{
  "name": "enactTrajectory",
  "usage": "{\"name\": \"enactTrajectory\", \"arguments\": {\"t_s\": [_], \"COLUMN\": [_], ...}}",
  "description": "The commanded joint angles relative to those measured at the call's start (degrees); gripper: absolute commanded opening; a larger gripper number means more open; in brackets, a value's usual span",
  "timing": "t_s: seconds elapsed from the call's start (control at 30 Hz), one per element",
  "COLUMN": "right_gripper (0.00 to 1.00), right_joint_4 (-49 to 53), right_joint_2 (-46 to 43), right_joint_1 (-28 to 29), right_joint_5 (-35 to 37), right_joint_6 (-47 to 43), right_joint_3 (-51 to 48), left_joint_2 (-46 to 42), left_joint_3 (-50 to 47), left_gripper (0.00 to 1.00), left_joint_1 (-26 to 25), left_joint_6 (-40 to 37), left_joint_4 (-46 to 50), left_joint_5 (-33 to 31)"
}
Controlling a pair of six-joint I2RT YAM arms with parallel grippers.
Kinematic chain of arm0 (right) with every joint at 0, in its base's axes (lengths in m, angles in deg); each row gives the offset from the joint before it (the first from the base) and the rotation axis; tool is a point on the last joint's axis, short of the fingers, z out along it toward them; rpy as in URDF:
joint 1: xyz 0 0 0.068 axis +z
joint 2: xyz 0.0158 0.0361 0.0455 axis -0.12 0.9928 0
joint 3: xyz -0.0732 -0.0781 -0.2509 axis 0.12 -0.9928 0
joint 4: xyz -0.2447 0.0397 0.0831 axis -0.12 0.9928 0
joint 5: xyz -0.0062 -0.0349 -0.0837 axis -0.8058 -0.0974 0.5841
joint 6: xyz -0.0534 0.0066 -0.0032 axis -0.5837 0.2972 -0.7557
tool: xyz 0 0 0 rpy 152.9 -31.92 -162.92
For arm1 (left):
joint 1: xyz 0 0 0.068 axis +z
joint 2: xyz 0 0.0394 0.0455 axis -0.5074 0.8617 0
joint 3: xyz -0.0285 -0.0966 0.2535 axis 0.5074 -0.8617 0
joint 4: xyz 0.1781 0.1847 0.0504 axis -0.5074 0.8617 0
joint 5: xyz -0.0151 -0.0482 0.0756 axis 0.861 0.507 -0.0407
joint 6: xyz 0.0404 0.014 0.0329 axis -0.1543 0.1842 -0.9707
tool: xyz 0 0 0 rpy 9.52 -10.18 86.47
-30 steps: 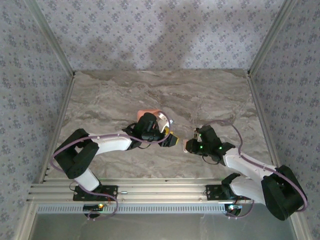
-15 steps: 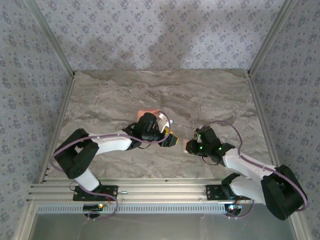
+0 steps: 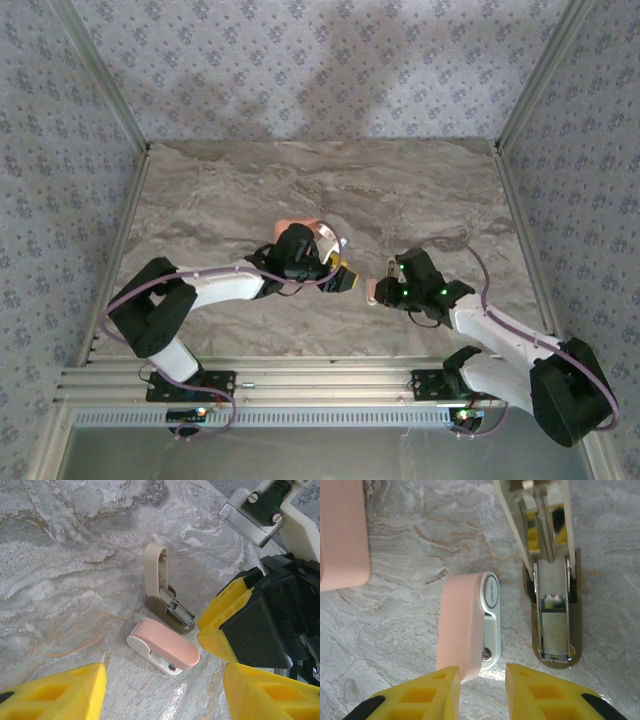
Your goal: Load the staples into the stapler
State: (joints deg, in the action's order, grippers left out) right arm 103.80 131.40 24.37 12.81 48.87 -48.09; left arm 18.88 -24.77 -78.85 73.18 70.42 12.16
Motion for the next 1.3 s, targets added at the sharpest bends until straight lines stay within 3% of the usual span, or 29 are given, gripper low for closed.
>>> {"name": "enactTrajectory", "arguments": {"t_s": [0.0,0.5,0.77,1.03,1.27], "right_gripper": [0.3,0.31,0.31,0.32,0.31], "right_joint_4": [2.3,2.6,2.6,0.9,-1.2], "right_joint_2": [-0.4,-1.3,-4.6,-7.0,-6.1], "right_joint_1": [-0.5,-4.0,-10.7,-20.4,-23.9], "right_joint_5": [0.7,-3.7,-8.7,-18.1,-23.3], "right_joint_6": [-1.6,-2.4,-3.1,-3.0,-3.0], "right_joint_3": [2.1,1.7,-1.7,-6.7,-9.5], "left_joint_2": [0.2,5.1,13.2,23.2,29.2], "left_joint_3": [2.1,8.8,17.9,28.7,35.1], "left_gripper": [0.63,0.64,0.64,0.64,0.63], "left_joint_1": [0.2,0.2,0.3,0.2,0.1], "left_joint_6": [-1.2,-2.1,-1.7,0.8,2.3], "left_joint_4": [0.3,3.5,6.2,6.0,6.4], "left_joint_5": [0.2,2.6,5.9,10.7,13.5]}}
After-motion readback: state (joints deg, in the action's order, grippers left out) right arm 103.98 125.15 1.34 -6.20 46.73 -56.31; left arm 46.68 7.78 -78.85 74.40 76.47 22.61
